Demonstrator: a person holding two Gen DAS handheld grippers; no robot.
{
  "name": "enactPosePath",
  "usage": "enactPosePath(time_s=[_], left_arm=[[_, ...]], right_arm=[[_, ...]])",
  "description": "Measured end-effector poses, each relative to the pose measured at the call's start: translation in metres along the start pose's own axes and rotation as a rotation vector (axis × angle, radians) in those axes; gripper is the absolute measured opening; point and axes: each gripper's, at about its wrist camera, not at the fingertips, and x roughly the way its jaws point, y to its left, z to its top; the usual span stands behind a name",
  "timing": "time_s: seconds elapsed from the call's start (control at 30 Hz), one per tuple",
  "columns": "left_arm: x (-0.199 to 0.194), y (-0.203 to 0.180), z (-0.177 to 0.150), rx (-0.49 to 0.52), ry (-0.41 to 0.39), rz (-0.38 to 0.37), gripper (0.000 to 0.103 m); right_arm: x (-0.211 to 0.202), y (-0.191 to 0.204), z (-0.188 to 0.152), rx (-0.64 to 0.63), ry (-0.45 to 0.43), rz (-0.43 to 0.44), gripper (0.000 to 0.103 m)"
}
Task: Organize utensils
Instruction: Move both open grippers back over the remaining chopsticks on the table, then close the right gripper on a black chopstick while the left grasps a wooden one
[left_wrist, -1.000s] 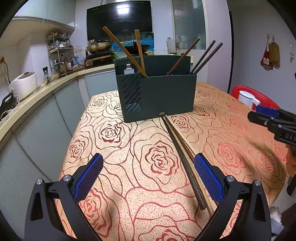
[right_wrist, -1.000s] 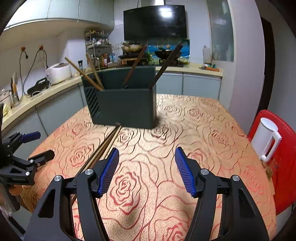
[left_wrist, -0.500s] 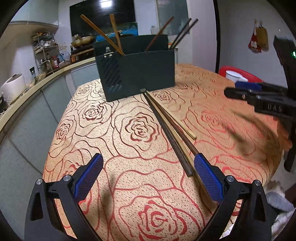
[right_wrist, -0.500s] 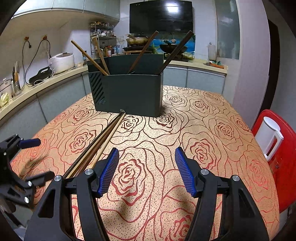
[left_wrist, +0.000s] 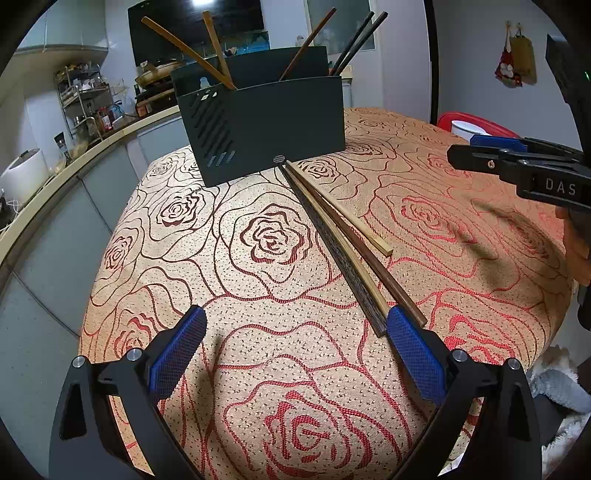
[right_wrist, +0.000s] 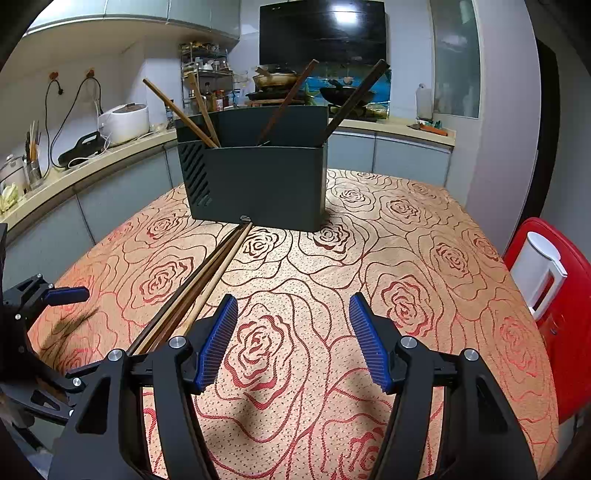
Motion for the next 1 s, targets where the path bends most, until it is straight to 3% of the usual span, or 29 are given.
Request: enactPosePath(time_s=[0.3, 0.6, 0.83, 1.0], left_arm=[[0.0, 0.014, 0.003, -0.022, 0.012, 0.036, 0.095], [-0.003, 0.007, 0.004, -0.013, -0.001, -0.016, 0.094], [0.003, 0.006, 0.003, -0.014, 0.031, -0.033, 0.073], [0.003, 0.007, 0.003, -0.022, 0.035, -0.035, 0.068]], right_arm=[[0.003, 0.011, -0.005, -0.03, 0.019, 0.02, 0.061], [0.011, 0.034, -0.012, -0.092, 0.065, 0.088, 0.058], [0.026, 0.06, -0.024, -0.165, 0.144, 0.145, 0.041], [0.029, 0.069, -0.026, -0.183, 0.171, 0.159, 0.036]])
